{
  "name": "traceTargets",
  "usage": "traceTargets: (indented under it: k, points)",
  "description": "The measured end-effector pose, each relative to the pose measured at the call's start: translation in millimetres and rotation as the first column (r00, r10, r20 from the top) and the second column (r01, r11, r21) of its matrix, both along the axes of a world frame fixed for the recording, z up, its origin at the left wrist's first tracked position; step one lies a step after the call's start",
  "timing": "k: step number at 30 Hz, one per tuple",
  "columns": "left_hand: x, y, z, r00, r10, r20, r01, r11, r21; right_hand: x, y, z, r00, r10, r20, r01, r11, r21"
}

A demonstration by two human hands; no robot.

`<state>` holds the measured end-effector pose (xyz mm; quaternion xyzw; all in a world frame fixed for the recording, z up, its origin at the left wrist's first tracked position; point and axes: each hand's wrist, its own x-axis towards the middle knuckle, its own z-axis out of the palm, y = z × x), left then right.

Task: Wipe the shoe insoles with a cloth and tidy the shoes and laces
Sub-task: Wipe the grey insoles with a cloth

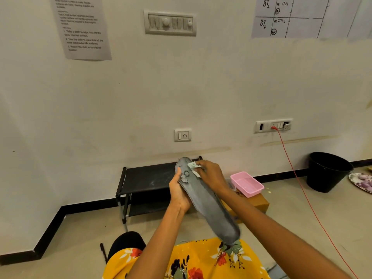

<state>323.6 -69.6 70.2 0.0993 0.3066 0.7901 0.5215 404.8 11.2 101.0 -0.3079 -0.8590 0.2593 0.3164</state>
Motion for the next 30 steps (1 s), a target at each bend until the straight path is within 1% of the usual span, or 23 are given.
traceTargets:
  k: [2,3,4,5,6,7,9,10,11,12,14,15,17,18,19,21,23,25,27,29,30]
  points:
    - [-10,-4,2,0.998,-0.030,0.049,0.026,0.996,0.082,5,-5,1,0.994,0.112,-0.019,-0.113,0.993,-0.027]
    - [-15,-6,3,0.996,-0.040,0.079,0.031,0.993,0.111,6,-8,1,0.984,0.179,-0.009,-0.179,0.983,-0.050]
    - [-19,-5,2,0.994,-0.040,0.103,0.025,0.990,0.139,6,-10,0,0.975,0.219,0.037,-0.218,0.975,-0.031]
    - [-21,-5,3,0.993,-0.039,0.114,0.019,0.986,0.168,6,-10,-3,0.973,0.205,0.110,-0.211,0.977,0.039]
    - [-23,-3,2,0.994,-0.031,0.103,0.012,0.983,0.181,5,-11,-5,0.974,0.141,0.177,-0.168,0.975,0.147]
    - [-24,-2,1,0.996,-0.022,0.092,0.005,0.982,0.189,4,-12,-7,0.978,0.055,0.202,-0.110,0.955,0.276]
    - [-23,-1,2,0.997,-0.013,0.081,-0.002,0.985,0.173,0,-10,-10,0.984,-0.062,0.166,-0.031,0.863,0.505]
    - [-22,-1,3,0.998,-0.007,0.069,-0.003,0.989,0.149,-3,-11,-7,0.986,-0.093,0.140,-0.006,0.812,0.584]
    - [-21,-2,4,0.999,-0.011,0.051,0.005,0.992,0.126,-7,-10,-5,0.988,-0.109,0.112,0.014,0.779,0.627]
    - [-19,-2,5,0.999,-0.015,0.029,0.012,0.996,0.086,-11,-11,2,0.989,-0.117,0.085,0.036,0.769,0.639]
    - [-17,-1,6,1.000,-0.019,0.024,0.019,0.999,0.029,-22,-12,9,0.993,-0.110,0.048,0.057,0.788,0.612]
    - [-18,0,8,0.999,-0.016,0.029,0.015,0.999,0.031,-27,-14,9,0.994,-0.103,0.043,0.058,0.808,0.587]
    - [-24,2,11,0.998,0.017,0.056,-0.021,0.997,0.070,-30,-25,3,0.998,-0.053,0.047,0.021,0.857,0.515]
    - [-29,3,11,0.996,0.036,0.077,-0.043,0.995,0.094,-28,-30,-2,0.999,-0.015,0.053,-0.013,0.871,0.491]
    - [-32,4,11,0.994,0.042,0.098,-0.053,0.992,0.113,-25,-33,-7,0.997,0.017,0.074,-0.052,0.864,0.501]
    - [-28,3,7,0.996,0.020,0.084,-0.029,0.994,0.106,-20,-25,-6,0.993,-0.020,0.115,-0.049,0.821,0.569]
    - [-16,3,5,0.998,-0.015,0.053,0.013,0.998,0.055,-21,-11,4,0.986,-0.124,0.115,0.048,0.857,0.512]
    - [-12,4,5,0.998,-0.023,0.064,0.022,1.000,0.022,-25,-10,4,0.977,-0.166,0.132,0.098,0.905,0.413]
    - [-17,7,6,0.997,0.006,0.076,-0.007,1.000,0.018,-24,-25,-1,0.993,-0.074,0.090,0.039,0.938,0.344]
    - [-26,6,5,0.995,0.038,0.096,-0.042,0.999,0.035,-15,-42,-7,0.995,0.082,0.065,-0.097,0.956,0.279]
    - [-27,5,4,0.994,0.041,0.105,-0.045,0.998,0.042,-10,-45,-8,0.986,0.143,0.081,-0.160,0.946,0.282]
